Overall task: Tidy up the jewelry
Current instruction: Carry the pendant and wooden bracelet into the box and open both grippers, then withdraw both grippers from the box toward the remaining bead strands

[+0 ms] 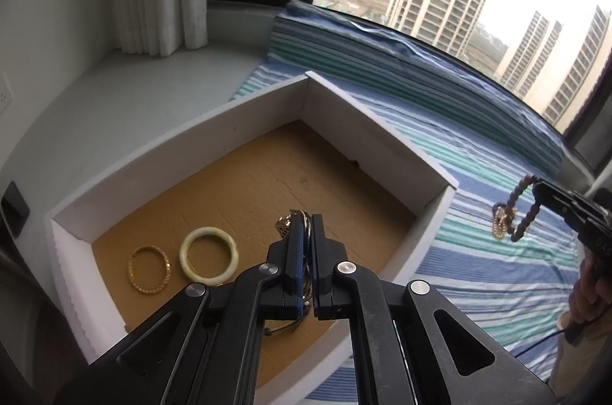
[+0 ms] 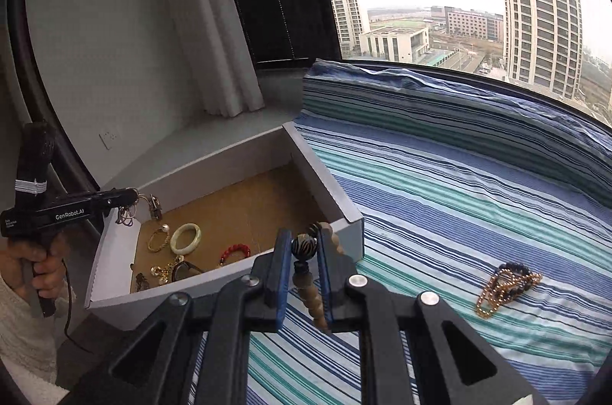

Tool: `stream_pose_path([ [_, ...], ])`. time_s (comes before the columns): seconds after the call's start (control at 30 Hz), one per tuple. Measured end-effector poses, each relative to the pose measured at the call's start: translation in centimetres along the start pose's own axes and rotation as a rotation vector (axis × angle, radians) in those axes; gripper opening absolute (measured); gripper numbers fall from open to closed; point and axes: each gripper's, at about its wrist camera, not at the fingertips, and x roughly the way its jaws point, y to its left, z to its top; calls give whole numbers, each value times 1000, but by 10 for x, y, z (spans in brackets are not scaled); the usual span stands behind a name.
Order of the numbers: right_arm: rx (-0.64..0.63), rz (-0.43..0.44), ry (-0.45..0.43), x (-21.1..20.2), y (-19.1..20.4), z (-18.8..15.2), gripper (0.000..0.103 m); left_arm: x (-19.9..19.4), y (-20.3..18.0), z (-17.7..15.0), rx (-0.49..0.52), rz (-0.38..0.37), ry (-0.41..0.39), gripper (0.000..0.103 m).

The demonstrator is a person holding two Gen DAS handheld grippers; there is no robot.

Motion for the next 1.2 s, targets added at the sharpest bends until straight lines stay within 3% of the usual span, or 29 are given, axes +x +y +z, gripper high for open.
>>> stream_pose_path([
  [0.1, -48, 19, 24, 45, 17, 23, 14, 32, 18, 8, -30, 41, 43, 1],
  [0.23, -78, 33, 120, 120, 33, 44, 14, 69, 31, 17, -55, 68, 85, 1],
  [0.4, -96, 43, 199, 197, 58, 52, 14, 93, 36, 28, -65, 105, 77, 2],
  [0.43, -97, 44, 205, 204, 61, 54, 16, 93, 36, 32, -58, 124, 59, 8],
  [0.5, -74, 55, 184, 208, 67, 61, 19, 84, 35, 38, -53, 150, 24, 33],
  [0.53, -60, 64, 157, 201, 69, 65, 29, 74, 34, 39, -60, 149, -2, 54],
  [0.57, -45, 75, 118, 189, 70, 70, 32, 63, 33, 40, -65, 145, -34, 67],
  [0.67, -52, 94, 6, 136, 71, 81, 33, 31, 25, 38, -44, 143, -110, 82],
  [0.77, -77, 62, -96, 77, 63, 75, 48, 3, 5, 21, -3, 118, -147, 92],
  [0.83, -86, 17, -137, 45, 53, 59, 58, -9, -16, 2, 47, 95, -160, 96],
  [0.97, -65, -98, -134, 5, 25, -3, 59, -13, -71, -49, 154, 22, -135, 99],
  [1.2, 92, -350, 54, -28, -37, -168, 59, 33, -173, -147, 280, -144, 42, 99],
])
